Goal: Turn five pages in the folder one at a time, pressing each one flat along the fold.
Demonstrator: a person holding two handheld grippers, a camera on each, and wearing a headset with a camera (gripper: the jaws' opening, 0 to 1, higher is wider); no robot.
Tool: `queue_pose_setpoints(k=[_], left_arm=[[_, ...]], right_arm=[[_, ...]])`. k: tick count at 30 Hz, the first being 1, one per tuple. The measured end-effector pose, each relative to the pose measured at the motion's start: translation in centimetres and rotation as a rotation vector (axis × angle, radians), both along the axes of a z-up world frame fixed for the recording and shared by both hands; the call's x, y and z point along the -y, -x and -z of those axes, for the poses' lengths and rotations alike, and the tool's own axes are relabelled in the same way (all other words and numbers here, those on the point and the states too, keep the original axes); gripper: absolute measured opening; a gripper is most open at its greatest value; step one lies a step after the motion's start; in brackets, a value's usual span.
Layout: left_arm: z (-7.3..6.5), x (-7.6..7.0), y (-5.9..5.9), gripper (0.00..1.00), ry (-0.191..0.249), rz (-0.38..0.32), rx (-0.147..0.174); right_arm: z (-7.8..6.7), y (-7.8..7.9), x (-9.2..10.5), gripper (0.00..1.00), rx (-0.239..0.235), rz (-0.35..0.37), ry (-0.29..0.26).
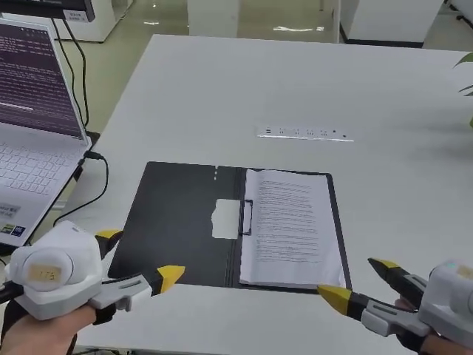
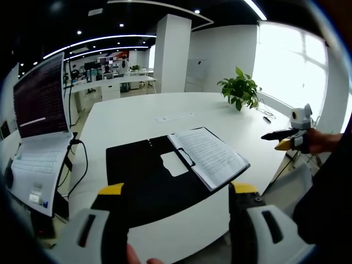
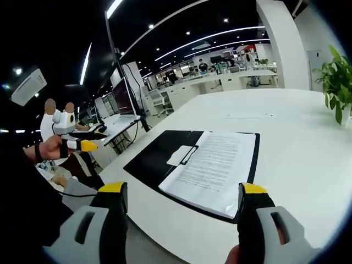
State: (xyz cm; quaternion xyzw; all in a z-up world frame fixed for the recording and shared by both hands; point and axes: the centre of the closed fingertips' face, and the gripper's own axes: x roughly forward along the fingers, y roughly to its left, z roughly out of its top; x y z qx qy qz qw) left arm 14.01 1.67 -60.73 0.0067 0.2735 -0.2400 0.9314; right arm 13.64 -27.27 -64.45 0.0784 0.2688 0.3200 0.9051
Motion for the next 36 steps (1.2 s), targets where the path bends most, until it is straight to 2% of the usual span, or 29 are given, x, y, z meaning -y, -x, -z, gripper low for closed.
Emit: queue_pose_setpoints(k=[14,25,36], left_arm=[[-0.1,-0.4,-0.5,0.75,0.003,-0.003,0.004],[0.4,0.4,-0.6,0.75,0.013,0.013,-0.007],[0.3,1.8,-1.7,0.74,0.014,0.055,-0.004]], right_arm=[[0.0,-0.1,-0.2,0.83,0.003,0.001,0.003],[0.4,0.2,0.1,0.82,-0.01,0.006,0.011],[0.2,0.1,0.1,0.83,-0.006,0.015,0.007]])
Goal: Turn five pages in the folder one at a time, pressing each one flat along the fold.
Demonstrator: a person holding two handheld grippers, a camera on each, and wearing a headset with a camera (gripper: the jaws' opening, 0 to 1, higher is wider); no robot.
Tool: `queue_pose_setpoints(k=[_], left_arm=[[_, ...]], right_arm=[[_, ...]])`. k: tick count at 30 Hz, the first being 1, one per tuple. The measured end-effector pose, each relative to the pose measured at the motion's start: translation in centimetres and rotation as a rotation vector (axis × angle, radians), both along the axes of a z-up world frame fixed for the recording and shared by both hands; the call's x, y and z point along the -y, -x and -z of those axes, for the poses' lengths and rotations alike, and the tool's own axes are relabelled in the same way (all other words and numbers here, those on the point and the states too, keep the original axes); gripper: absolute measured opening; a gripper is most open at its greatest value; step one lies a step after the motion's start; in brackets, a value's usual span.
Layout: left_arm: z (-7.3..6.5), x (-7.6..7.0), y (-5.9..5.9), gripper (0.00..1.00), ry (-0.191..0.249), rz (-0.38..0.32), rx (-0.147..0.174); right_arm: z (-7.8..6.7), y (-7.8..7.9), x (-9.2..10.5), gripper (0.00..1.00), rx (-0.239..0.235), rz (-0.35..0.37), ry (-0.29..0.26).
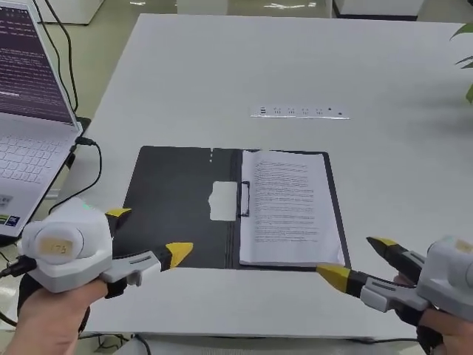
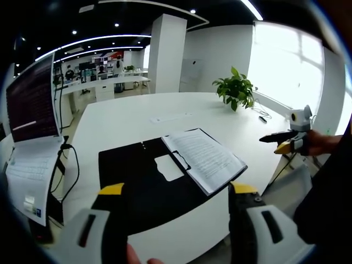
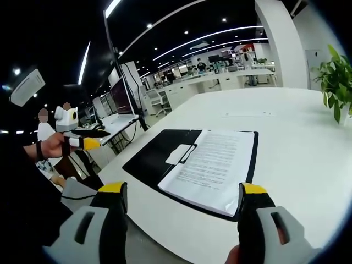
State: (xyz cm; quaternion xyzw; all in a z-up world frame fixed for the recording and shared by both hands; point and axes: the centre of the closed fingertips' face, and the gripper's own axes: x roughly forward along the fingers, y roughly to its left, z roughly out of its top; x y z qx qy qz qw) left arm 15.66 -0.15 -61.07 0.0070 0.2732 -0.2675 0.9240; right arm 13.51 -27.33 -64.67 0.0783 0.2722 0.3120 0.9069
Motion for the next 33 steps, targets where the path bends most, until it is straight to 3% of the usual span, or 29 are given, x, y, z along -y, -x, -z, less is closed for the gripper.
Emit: queue_pose_setpoints(k=[6,20,33], left_arm=[[0.4,1.4,-0.6,0.74,-0.013,0.053,-0.002],[1.2,4.9,-1.8,0.74,0.002,0.142,-0.012],[1.4,9.7,-3.1,0.73,0.04,0.244,-0.02]], right_arm=[[0.1,0.2,0.2,0.83,-0.006,0.0,0.004],[0.2,0.7,0.6,0.82,-0.018,0.015,0.008],[0.0,0.7,1.0,0.82,-0.017,0.032,0.013]])
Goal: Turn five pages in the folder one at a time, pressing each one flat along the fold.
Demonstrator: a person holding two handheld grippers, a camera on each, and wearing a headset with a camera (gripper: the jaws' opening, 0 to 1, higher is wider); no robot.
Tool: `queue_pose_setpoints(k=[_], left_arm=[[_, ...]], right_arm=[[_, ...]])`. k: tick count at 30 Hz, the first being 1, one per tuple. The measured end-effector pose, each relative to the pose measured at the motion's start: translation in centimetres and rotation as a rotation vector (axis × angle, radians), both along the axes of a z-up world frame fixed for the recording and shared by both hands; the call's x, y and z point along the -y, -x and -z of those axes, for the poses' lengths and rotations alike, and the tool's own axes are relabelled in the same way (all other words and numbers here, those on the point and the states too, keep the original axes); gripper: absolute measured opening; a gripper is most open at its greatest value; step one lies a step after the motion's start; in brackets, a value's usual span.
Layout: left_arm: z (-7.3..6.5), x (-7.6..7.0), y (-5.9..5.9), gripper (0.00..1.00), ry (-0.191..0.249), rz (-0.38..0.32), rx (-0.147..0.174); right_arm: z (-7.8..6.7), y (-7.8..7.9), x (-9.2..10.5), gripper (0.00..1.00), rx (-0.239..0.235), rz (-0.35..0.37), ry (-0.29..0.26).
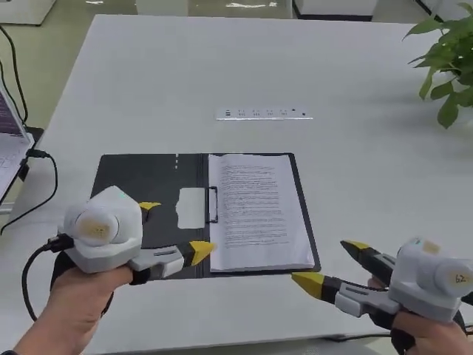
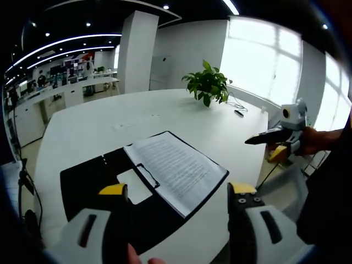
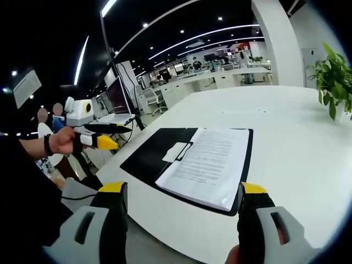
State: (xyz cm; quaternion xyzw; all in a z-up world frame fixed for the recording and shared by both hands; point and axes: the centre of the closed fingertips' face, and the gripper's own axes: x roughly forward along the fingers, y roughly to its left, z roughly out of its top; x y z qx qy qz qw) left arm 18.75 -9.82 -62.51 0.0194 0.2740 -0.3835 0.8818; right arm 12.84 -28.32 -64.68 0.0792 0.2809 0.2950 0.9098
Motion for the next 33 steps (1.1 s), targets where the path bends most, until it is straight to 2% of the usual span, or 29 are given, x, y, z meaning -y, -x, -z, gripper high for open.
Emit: queue_pose_setpoints(k=[5,10,17,25,29,33], left_arm=[[0.6,2.6,-0.6,0.74,0.017,0.04,-0.015],[1.8,5.1,-1.6,0.74,0.032,0.076,-0.03],[3.6,8.5,-2.2,0.74,0.027,0.12,-0.052],[5.2,12.9,-2.2,0.74,0.001,0.187,-0.071],[6.0,14.3,-2.3,0.74,-0.022,0.206,-0.072],[7.5,15.9,-2.6,0.75,-0.053,0.221,-0.082]], right_arm=[[0.2,0.2,0.4,0.82,-0.009,0.014,-0.003],[0.4,0.1,0.7,0.82,-0.015,0.027,-0.001],[0.6,-0.1,0.8,0.82,-0.018,0.026,0.001],[0.9,-0.2,1.5,0.81,-0.023,0.041,-0.003],[1.3,0.0,2.0,0.81,-0.029,0.048,-0.007],[1.7,0.2,2.4,0.81,-0.037,0.058,-0.013]])
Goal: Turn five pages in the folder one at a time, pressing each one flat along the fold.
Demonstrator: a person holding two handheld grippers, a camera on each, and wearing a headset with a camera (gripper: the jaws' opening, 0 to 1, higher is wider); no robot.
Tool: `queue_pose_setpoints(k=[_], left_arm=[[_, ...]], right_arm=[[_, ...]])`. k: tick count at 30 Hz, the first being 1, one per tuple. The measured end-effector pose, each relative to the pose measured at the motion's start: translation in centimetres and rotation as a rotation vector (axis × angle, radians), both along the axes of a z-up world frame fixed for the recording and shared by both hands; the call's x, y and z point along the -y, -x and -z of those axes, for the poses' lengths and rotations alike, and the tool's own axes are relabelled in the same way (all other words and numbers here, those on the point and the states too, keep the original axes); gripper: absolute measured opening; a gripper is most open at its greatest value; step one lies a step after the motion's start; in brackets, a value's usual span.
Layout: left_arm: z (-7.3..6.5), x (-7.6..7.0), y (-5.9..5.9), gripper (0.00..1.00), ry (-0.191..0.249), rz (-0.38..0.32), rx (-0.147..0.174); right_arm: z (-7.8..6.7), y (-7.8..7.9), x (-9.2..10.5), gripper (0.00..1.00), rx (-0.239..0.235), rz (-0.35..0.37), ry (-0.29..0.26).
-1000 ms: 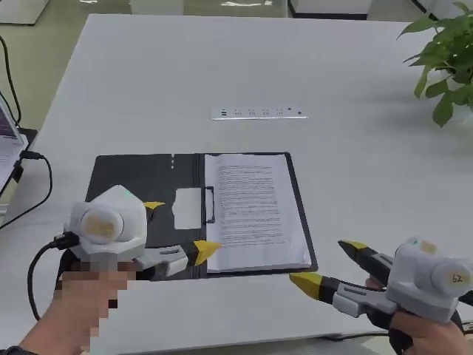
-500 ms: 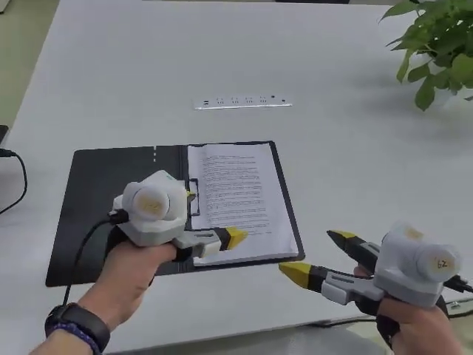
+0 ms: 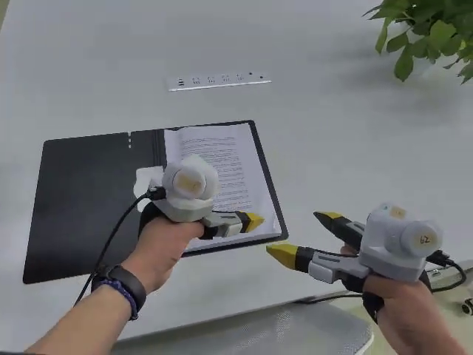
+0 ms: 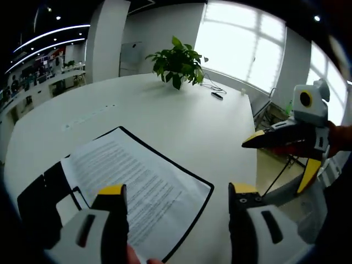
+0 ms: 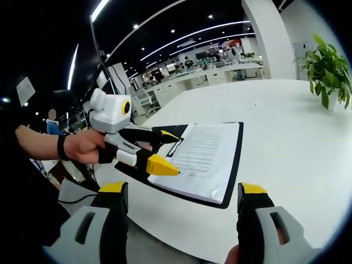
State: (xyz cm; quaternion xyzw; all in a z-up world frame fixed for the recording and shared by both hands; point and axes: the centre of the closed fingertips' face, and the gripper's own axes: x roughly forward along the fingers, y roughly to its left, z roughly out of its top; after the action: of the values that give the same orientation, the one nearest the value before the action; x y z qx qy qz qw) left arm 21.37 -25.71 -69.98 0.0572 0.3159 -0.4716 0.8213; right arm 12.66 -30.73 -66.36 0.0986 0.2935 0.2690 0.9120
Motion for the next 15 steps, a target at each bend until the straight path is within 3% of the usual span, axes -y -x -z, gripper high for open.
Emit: queue_pose_setpoints(k=[7,12,15], left_arm=[[2.9,3.0,0.0,0.76,-0.058,0.007,-0.016],[4.9,3.7,-0.1,0.76,-0.114,0.005,-0.018],[6.2,3.3,-0.2,0.77,-0.176,0.002,0.012]], right_arm=[[0.5,0.3,0.4,0.81,-0.017,0.004,-0.001],[0.7,0.3,0.6,0.81,-0.026,0.005,-0.001],[0.6,0.3,0.7,0.81,-0.027,0.003,-0.001]])
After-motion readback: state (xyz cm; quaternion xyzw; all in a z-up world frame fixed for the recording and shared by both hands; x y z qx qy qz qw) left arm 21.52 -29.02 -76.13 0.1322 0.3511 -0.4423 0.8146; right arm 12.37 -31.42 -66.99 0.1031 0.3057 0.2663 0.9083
